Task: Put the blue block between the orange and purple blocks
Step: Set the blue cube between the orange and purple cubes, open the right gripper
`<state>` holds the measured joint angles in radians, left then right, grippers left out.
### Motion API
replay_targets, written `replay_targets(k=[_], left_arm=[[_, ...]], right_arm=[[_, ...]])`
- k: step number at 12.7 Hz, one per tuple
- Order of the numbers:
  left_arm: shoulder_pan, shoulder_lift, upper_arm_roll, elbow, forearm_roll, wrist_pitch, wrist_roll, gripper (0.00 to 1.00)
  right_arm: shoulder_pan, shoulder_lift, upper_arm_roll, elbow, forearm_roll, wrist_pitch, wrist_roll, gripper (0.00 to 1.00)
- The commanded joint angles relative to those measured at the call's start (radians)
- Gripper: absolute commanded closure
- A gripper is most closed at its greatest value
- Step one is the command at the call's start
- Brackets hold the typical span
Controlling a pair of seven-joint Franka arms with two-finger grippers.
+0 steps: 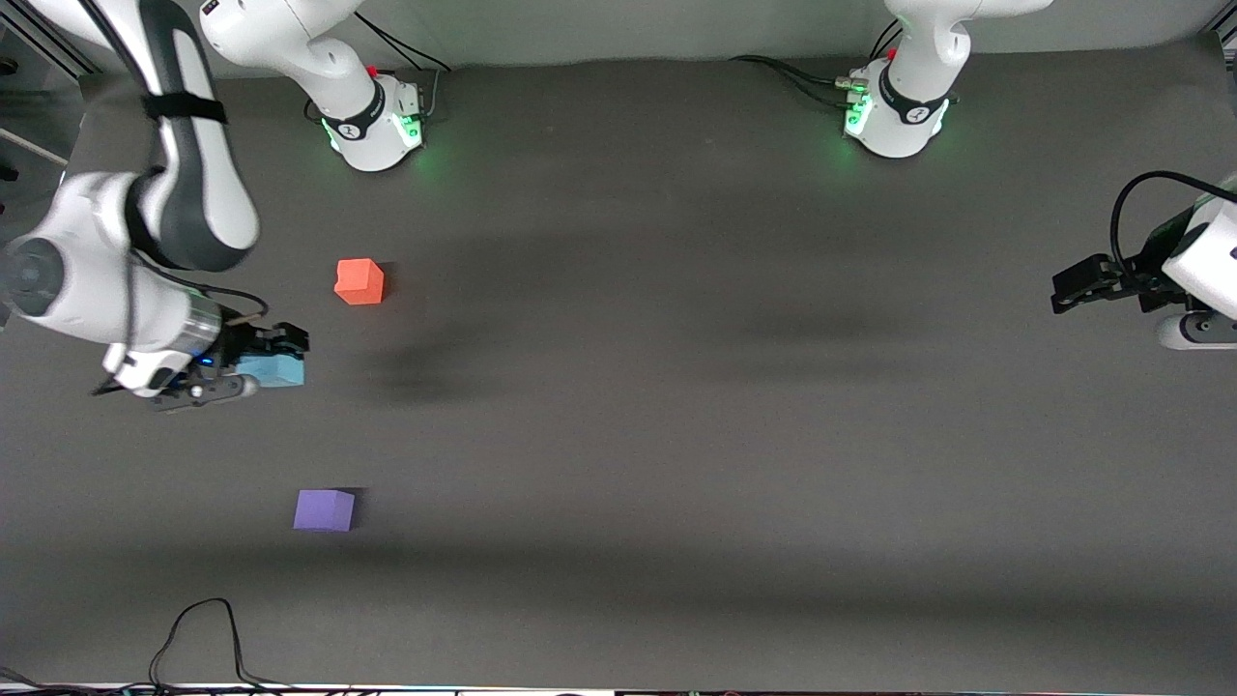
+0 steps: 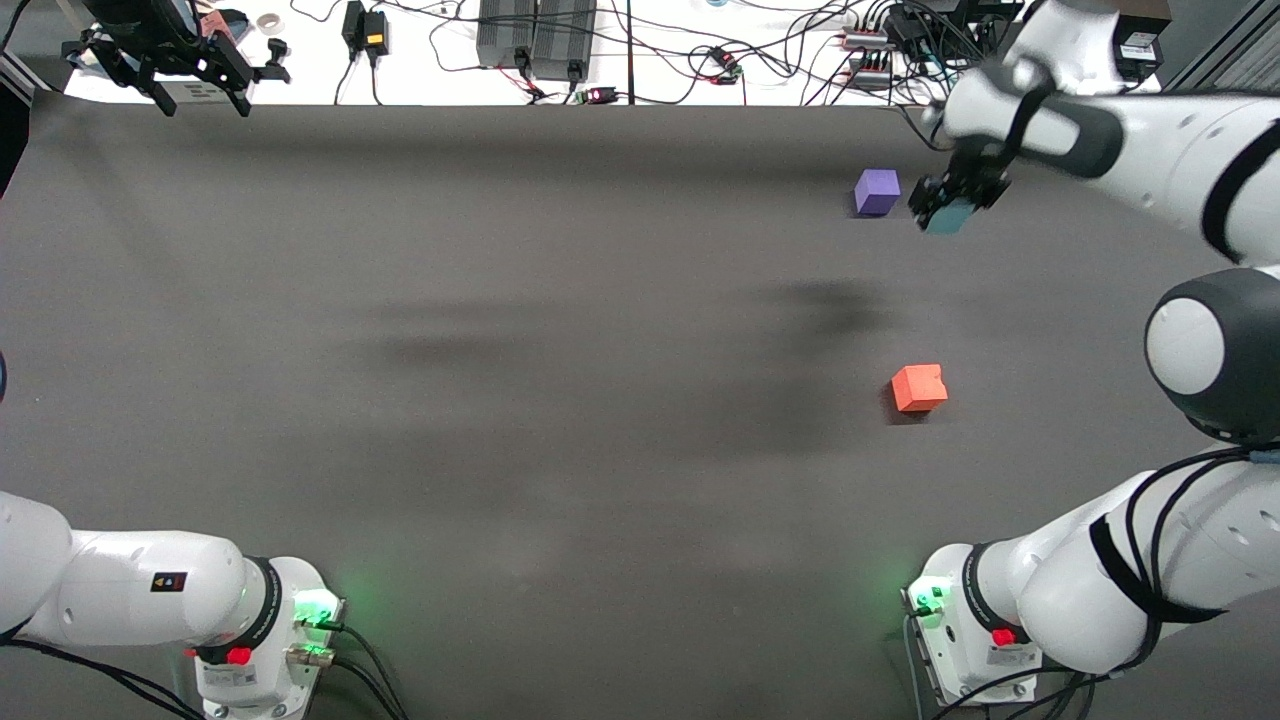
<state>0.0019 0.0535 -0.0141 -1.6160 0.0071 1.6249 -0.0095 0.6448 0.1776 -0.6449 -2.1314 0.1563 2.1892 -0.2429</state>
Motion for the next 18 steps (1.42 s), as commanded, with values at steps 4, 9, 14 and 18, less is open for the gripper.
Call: replay_targets(k=[4, 9, 14, 18], left_arm=[[0.003, -0.007, 0.002, -0.009, -0.001, 0.013, 0.017, 0.00], [0.001, -0.007, 0.003, -0.009, -0.001, 0.015, 0.017, 0.00], [0.003, -0.007, 0.005, -0.009, -0.003, 0.013, 0.017, 0.00], [0.003, -0.007, 0.005, -0.009, -0.003, 0.020, 0.017, 0.00]], right_arm=[[0.041, 0.189, -0.001, -0.091, 0.196, 0.242, -0.152, 0.70], [0.047, 0.347, 0.004, -0.076, 0.543, 0.296, -0.404, 0.70], [0.045, 0.367, 0.004, -0.062, 0.543, 0.297, -0.431, 0.69], [0.045, 0.373, 0.004, -0.056, 0.543, 0.294, -0.418, 0.00]])
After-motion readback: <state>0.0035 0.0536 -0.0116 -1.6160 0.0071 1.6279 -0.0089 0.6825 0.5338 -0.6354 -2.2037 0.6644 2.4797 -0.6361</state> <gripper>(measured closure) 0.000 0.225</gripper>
